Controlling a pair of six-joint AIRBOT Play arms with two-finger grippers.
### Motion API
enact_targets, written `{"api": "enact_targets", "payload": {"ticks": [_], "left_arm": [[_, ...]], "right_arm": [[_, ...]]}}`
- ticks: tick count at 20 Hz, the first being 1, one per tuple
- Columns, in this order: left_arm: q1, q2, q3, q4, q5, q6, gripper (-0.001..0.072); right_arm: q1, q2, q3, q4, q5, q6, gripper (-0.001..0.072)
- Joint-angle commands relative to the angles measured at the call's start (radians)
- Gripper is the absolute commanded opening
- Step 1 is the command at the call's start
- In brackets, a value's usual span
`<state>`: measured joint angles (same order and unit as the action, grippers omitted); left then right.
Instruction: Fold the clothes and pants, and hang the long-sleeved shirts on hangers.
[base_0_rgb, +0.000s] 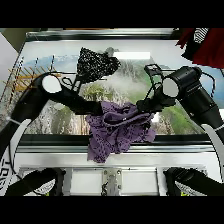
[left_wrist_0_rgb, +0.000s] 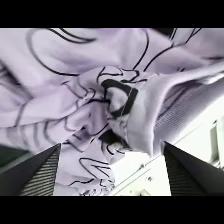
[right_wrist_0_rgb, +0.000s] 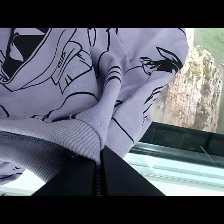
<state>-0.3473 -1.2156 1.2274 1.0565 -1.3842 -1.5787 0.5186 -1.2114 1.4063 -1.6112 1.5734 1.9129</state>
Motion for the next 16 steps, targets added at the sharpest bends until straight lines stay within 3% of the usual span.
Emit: {"api": "enact_targets", "payload": {"ticks": [1, 3, 6, 9, 12, 16], "left_arm": [[0.097, 0.098, 0.0, 0.039, 0.051, 0.004, 0.0715], [0.143, 0.115, 0.0, 0.213, 0.116, -0.013, 0.0714], [0.192, 0.076, -0.002, 0.53, 0.2, -0.108, 0.0714], [0.245, -0.029, 0.0, 0.738, 0.267, -0.147, 0.0714], [0.298, -0.151, 0.0, 0.871, 0.345, -0.15, 0.0714], [0.383, -0.301, 0.049, 0.889, 0.444, -0.166, 0.0714]], "right_arm": [[0.001, 0.0, 0.0, 0.0, -0.002, 0.003, 0.0016], [0.001, 0.0, 0.0, 0.0, -0.002, 0.003, 0.0016], [0.001, 0.0, 0.0, 0.001, -0.002, 0.003, 0.0016], [0.001, 0.0, 0.0, 0.001, -0.002, 0.003, 0.0016], [0.001, 0.0, 0.0, 0.001, -0.002, 0.003, 0.0016], [0.001, 0.0, 0.0, 0.001, -0.002, 0.003, 0.0016]]}}
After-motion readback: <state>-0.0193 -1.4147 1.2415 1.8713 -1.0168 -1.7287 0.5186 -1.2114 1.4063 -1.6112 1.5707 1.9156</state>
